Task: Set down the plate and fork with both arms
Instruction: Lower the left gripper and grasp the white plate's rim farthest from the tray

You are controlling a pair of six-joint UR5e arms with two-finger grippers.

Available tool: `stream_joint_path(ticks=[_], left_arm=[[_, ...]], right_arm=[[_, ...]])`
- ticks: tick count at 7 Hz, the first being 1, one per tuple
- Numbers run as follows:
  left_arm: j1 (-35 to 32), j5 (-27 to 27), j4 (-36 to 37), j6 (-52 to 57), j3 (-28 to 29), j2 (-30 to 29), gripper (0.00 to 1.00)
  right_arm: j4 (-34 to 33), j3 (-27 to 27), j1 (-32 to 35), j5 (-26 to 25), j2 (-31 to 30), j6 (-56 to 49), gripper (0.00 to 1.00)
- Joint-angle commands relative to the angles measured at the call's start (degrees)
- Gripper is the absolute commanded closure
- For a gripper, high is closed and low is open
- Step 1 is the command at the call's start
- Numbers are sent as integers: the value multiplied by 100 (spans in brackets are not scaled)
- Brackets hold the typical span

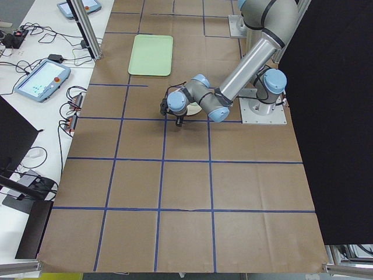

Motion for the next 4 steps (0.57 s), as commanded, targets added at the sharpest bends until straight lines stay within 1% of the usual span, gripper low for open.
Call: stream_joint_path(ticks=[1,2,4], left_arm=[[-1,-16,-50,-64,-77,21,38],[-1,-16,-42,-64,-173,38,50],[-1,-7,-51,-64,-183,91,83]], right_arm=[[0,0,1,5,0,0,0],[0,0,-8,6,0,0,0],[0,0,-8,6,0,0,0]])
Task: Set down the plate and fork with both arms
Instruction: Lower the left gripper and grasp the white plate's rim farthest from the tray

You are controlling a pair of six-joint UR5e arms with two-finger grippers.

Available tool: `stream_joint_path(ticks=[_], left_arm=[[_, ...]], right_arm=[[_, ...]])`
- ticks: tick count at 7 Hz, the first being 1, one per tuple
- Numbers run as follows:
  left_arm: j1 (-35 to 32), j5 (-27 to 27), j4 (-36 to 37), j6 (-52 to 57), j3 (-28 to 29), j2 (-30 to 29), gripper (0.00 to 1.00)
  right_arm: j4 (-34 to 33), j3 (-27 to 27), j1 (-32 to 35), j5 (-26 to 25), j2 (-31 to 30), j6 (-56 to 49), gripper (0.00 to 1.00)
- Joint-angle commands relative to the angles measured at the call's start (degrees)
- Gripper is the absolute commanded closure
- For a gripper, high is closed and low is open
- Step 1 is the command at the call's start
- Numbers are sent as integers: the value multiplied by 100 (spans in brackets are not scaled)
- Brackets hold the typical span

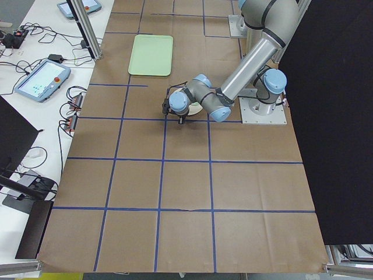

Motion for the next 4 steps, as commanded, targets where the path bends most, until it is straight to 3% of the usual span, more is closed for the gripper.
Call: stream_joint_path(ticks=[1,4], left_arm=[[-9,15,-8,-1,-23,122,96],[-9,-2,-8,-9,-23,167,100]], right_arm=[[0,0,-1,0,0,-4,0],[0,0,8,0,0,-4,0]])
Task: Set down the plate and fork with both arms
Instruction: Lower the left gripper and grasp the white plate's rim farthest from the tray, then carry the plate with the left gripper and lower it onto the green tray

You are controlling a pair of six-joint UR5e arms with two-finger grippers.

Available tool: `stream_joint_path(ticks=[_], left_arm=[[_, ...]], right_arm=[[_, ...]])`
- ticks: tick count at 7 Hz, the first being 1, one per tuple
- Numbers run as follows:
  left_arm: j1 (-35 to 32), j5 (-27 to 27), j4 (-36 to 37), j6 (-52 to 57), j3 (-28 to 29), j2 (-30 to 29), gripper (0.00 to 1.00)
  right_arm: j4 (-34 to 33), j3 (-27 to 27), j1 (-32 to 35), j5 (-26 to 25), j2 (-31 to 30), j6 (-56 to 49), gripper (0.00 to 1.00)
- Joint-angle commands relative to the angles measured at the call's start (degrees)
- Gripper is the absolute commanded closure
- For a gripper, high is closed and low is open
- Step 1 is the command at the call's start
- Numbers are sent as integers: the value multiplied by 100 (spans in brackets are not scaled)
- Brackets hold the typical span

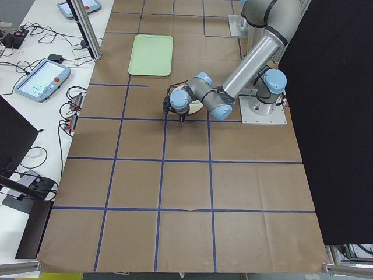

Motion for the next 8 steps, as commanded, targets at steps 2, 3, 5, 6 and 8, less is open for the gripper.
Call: stream_joint_path(ticks=[2,3,5,6,8], left_arm=[[-114,-14,0,-382,-1,234,100],[-141,-23,0,-585,17,279,100],[-988,-6,149,-1163,148,306,100],[-1411,-32,236,-1584,349,227,100],[-2281,-575,246,-2725,1277,-306,100]], right_arm=[[0,0,1,0,0,-4,0],[0,0,1,0,0,5,0],[0,0,1,0,0,5,0],[0,0,1,0,0,5,0],[0,9,1,0,9,5,0]])
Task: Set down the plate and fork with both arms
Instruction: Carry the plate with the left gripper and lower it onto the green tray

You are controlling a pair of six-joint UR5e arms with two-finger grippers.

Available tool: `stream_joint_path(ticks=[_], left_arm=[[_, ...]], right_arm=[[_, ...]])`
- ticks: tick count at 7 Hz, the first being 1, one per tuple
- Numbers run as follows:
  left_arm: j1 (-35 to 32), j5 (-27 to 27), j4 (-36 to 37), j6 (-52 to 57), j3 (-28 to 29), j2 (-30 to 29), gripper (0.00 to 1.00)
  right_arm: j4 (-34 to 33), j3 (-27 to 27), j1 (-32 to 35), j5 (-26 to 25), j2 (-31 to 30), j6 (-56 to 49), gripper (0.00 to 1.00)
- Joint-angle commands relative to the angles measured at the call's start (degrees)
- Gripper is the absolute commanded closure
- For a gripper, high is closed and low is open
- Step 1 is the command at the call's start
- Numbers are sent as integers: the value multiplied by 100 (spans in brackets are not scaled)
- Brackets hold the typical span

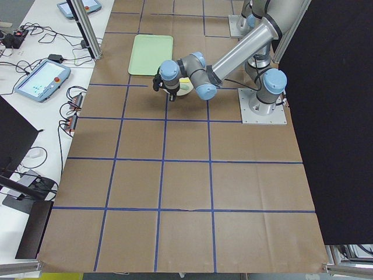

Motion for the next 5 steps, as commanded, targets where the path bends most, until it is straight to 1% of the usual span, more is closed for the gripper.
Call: stream_joint_path(ticks=[1,2,3,4,5], left_arm=[[-1046,-262,19,-1153,1263,-914,100],[-1556,-254,28,-1585,2036,-1537,100],[-1927,-262,28,-1954,2800,-2092,100],[-2226,-263,28,-2010,3443,-2637,100],[-2429,-245,19,-2098,3746,-3025,100]], right_arm=[[0,6,-8,-9,3,0,0],[0,6,0,0,12,0,0],[0,6,0,0,3,0,0],[0,6,0,0,3,0,0],[0,6,0,0,12,0,0]])
